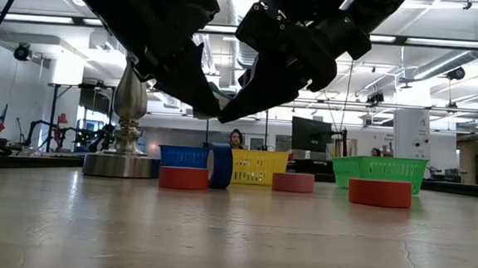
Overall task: Pick and place Stapler, Stapler remover, tape
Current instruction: Put the blue staple remover into the yellow bin
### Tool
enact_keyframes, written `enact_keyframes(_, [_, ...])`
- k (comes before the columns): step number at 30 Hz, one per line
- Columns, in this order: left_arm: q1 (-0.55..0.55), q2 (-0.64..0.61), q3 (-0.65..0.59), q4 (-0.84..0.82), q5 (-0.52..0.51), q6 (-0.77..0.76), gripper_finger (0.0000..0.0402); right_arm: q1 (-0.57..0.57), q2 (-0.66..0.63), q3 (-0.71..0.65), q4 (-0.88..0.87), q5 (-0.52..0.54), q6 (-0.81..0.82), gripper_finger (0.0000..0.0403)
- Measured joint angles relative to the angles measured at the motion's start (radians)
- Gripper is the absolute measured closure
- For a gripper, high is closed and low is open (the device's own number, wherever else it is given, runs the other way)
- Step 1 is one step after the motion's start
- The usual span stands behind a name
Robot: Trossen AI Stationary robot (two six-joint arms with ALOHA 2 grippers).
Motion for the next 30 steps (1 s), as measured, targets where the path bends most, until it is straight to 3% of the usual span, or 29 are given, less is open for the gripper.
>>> enact_keyframes(16, [0.0,0.0,0.0,-0.008,0.013,0.0,0.0266,0.002,-0.007,0.0,-0.142,0.007,0.139,0.0366])
enact_keyframes(23, [-0.001,0.0,0.0,-0.014,0.014,-0.003,0.0264,0.002,-0.025,0.0,-0.434,0.007,0.125,0.0365])
enact_keyframes(30, [-0.001,0.0,-0.001,-0.015,0.014,-0.008,0.0266,-0.002,-0.06,0.011,-0.518,0.088,0.09,0.0365])
